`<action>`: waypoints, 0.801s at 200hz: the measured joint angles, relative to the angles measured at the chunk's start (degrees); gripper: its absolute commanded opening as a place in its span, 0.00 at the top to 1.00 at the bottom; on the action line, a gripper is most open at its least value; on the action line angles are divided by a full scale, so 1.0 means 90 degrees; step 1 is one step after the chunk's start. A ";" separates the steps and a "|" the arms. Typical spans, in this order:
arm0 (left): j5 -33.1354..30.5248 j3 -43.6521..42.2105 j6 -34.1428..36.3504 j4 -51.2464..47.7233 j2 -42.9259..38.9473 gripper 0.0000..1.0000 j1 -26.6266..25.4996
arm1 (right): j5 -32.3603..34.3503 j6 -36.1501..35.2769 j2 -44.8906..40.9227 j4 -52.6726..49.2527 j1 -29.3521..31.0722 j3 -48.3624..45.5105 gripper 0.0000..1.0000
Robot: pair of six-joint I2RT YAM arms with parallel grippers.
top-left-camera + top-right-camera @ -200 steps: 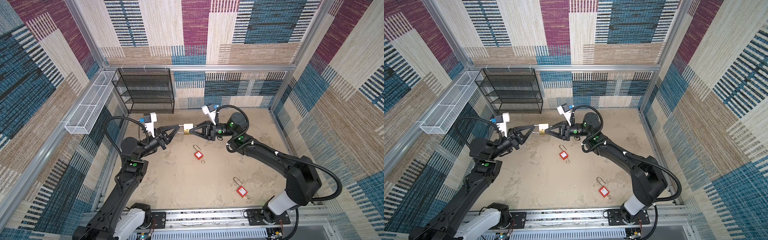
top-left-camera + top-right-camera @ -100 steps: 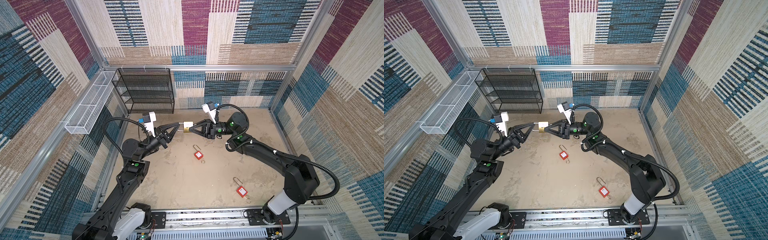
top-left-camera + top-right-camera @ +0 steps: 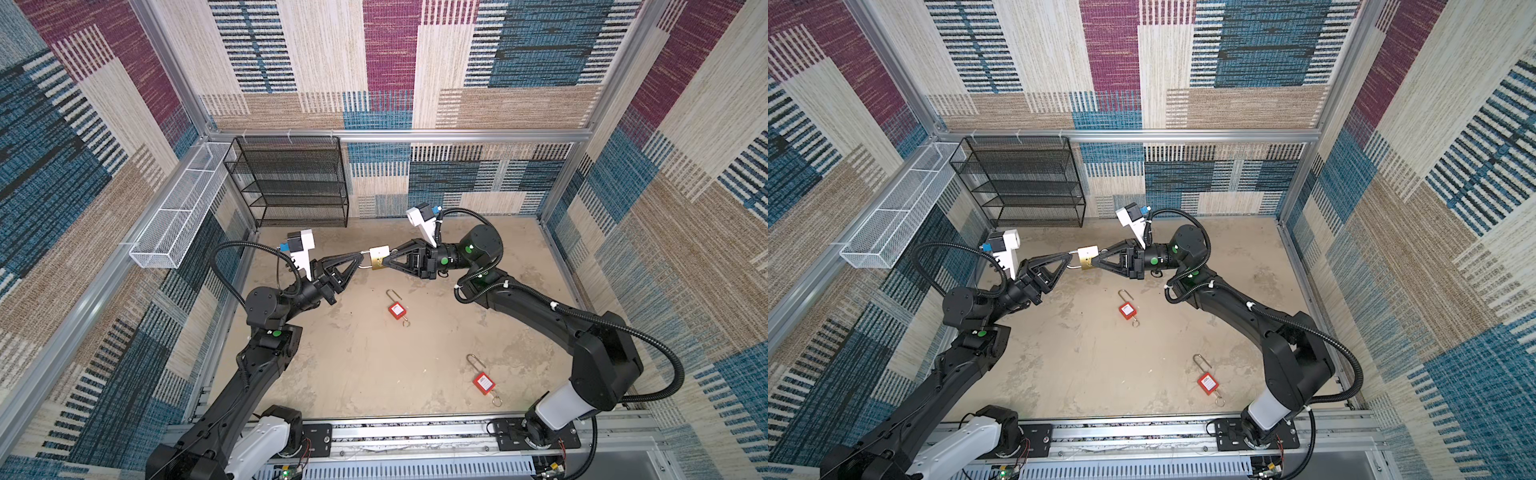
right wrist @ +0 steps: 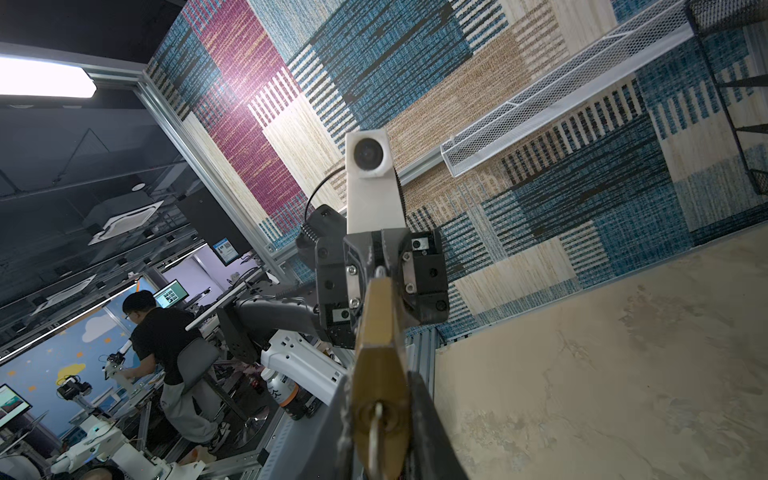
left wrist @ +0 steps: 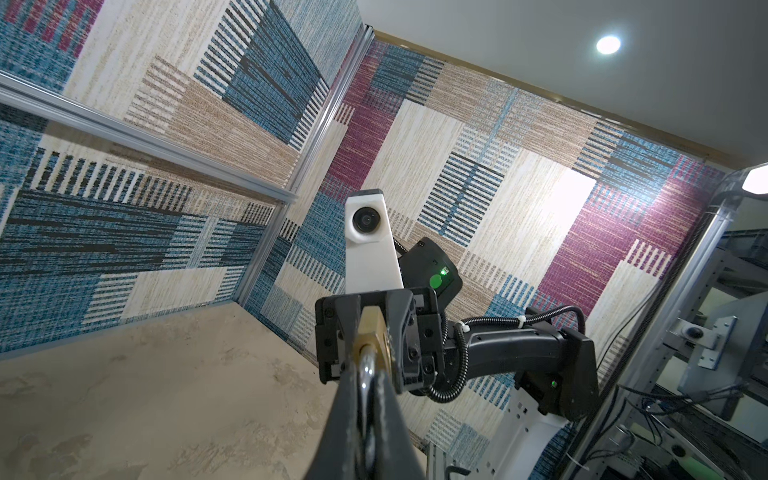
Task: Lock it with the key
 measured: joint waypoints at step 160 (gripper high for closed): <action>0.0522 -0.0097 -0.0529 0.0039 0.0194 0.82 0.0408 | 0.0248 -0.0044 0.0284 -0.0015 -0.0007 -0.0121 1.00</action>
